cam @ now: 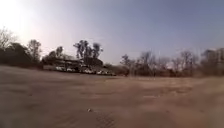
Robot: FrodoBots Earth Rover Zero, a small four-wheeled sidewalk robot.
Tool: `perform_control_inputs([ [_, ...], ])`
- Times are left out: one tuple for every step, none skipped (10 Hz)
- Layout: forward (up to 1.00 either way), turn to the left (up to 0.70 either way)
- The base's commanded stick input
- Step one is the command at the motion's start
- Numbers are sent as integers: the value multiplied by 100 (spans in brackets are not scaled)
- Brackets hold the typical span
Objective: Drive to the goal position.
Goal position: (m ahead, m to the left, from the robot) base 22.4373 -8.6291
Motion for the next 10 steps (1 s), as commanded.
perform_control_inputs([
  [70,0],
  [70,0],
  [70,0],
  [70,0],
  [70,0],
  [70,0],
  [70,0],
  [70,-35],
  [70,-35],
  [70,-35],
])
